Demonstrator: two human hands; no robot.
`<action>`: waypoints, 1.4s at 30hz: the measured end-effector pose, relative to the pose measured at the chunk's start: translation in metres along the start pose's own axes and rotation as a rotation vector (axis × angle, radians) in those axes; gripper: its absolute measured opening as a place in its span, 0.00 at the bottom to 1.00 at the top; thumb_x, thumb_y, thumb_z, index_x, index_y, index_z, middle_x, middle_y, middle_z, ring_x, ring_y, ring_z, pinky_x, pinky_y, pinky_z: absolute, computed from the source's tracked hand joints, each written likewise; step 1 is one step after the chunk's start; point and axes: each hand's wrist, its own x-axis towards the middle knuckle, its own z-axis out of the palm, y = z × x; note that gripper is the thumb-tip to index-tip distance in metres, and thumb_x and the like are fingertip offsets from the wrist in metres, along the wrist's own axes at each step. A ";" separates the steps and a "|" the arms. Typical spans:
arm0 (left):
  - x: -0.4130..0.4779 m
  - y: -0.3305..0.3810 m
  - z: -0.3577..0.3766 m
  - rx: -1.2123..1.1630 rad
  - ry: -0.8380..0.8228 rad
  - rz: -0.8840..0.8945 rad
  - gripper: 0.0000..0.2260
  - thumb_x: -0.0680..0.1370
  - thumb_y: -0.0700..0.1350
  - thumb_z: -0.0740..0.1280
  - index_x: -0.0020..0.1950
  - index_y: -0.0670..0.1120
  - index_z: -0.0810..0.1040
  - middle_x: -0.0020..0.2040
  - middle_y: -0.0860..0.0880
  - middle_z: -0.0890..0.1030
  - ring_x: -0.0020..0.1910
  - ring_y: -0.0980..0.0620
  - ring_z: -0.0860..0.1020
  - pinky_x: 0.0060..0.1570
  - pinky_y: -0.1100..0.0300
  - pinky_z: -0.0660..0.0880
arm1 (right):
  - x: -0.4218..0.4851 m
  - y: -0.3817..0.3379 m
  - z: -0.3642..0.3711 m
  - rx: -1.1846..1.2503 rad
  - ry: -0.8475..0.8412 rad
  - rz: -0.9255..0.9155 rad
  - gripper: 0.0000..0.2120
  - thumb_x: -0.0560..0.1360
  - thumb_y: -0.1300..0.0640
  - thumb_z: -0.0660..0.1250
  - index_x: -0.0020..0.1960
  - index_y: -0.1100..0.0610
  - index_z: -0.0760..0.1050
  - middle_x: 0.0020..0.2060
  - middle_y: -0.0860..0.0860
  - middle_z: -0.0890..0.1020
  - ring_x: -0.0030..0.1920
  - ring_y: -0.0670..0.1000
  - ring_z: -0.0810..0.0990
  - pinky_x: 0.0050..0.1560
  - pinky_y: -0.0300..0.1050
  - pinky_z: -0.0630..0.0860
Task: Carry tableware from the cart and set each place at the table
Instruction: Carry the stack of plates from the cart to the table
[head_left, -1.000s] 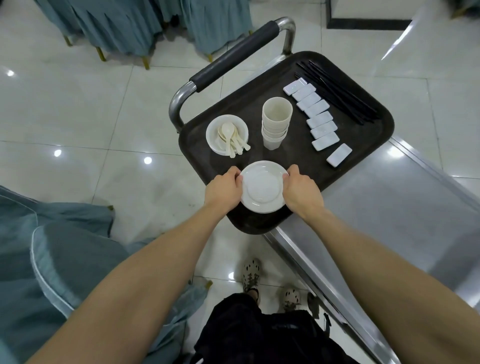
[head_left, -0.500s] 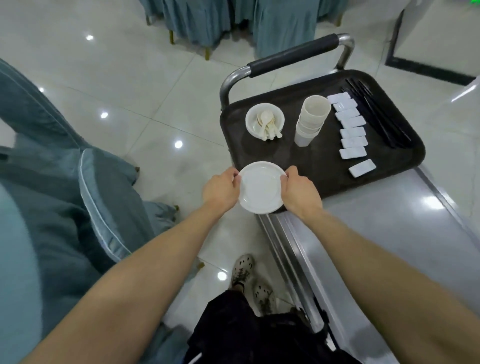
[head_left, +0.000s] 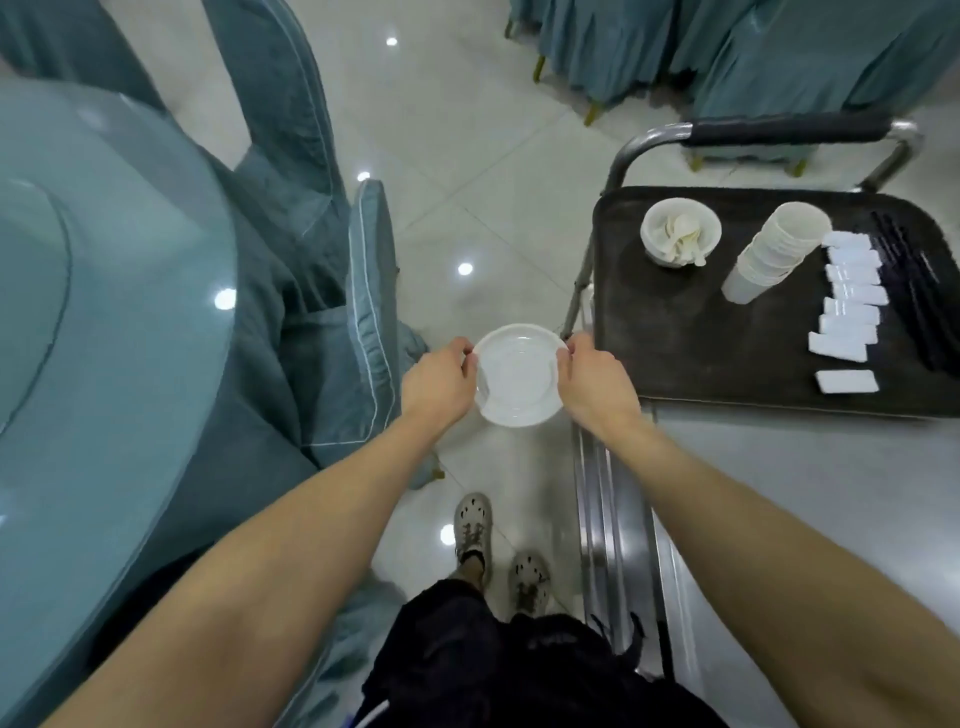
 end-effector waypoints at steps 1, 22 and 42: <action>-0.007 -0.010 -0.005 -0.003 0.019 -0.025 0.13 0.87 0.54 0.56 0.62 0.52 0.77 0.46 0.48 0.85 0.43 0.43 0.82 0.42 0.49 0.79 | -0.002 -0.010 0.005 -0.004 -0.010 -0.027 0.13 0.87 0.51 0.53 0.60 0.59 0.69 0.50 0.64 0.84 0.49 0.69 0.83 0.50 0.61 0.79; -0.105 -0.254 -0.140 -0.147 0.318 -0.411 0.13 0.85 0.55 0.57 0.60 0.54 0.79 0.41 0.50 0.84 0.43 0.43 0.80 0.43 0.50 0.76 | -0.030 -0.279 0.116 -0.004 -0.087 -0.441 0.14 0.87 0.48 0.52 0.56 0.57 0.70 0.43 0.59 0.83 0.44 0.64 0.81 0.44 0.57 0.78; -0.199 -0.421 -0.188 -0.279 0.587 -0.963 0.10 0.82 0.56 0.62 0.55 0.54 0.80 0.41 0.51 0.84 0.46 0.40 0.82 0.47 0.50 0.79 | -0.038 -0.484 0.251 -0.129 -0.434 -0.863 0.14 0.87 0.50 0.52 0.56 0.59 0.70 0.45 0.62 0.82 0.45 0.66 0.79 0.44 0.57 0.74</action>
